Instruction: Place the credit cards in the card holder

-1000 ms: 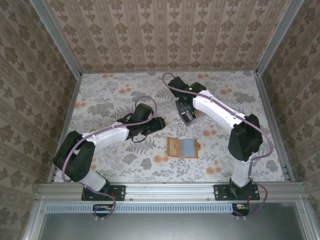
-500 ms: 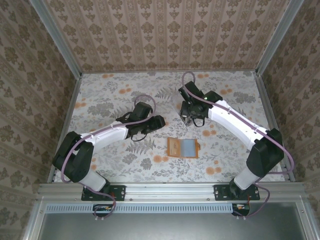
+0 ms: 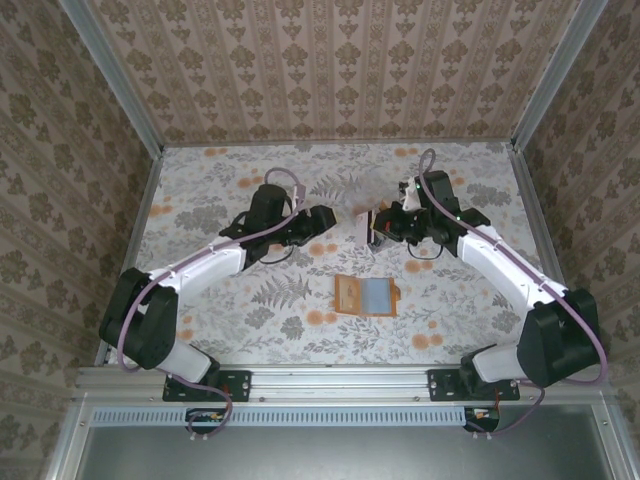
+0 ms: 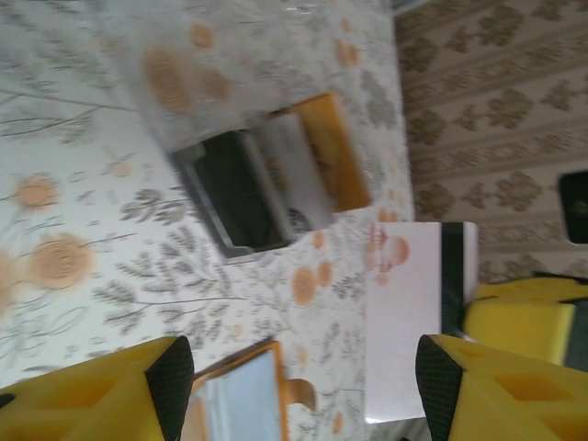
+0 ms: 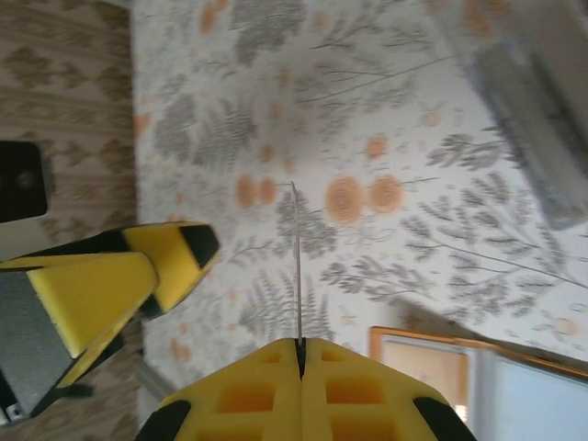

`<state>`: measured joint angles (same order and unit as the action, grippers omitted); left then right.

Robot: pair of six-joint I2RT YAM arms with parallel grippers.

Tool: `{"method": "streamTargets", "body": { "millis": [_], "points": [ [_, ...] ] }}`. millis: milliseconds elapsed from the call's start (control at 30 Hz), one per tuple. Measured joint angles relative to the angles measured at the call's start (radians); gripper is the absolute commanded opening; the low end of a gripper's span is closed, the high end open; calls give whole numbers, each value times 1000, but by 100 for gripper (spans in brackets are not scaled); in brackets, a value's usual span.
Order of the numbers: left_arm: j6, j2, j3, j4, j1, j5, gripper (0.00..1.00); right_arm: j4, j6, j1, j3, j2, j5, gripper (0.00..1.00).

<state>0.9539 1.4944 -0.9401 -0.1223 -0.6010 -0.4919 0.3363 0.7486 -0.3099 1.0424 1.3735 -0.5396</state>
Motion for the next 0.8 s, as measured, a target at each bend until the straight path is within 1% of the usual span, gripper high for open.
{"method": "streamTargets", "body": {
  "millis": [67,167,300,500,667,733,800],
  "points": [
    [9,0,-3,-33,0,-34,66,-35,0,13,-4,-3,-63,0],
    [23,0,-4,-68,0,-71,61,-80,1,29,-11,-9,-139,0],
    [40,0,-9,-106,-6,-115,57,-134,16,46,-31,-11,-204,0],
    [43,10,-38,-133,-21,-165,51,-205,67,53,-56,-11,-254,0],
    [53,33,-51,-146,-28,-179,47,-259,112,53,-60,-11,-262,0],
    [60,44,-51,-152,-30,-179,42,-274,124,53,-63,-11,-262,0],
    [71,51,-51,-157,-32,-179,35,-281,135,53,-66,-9,-262,0]
  ]
}}
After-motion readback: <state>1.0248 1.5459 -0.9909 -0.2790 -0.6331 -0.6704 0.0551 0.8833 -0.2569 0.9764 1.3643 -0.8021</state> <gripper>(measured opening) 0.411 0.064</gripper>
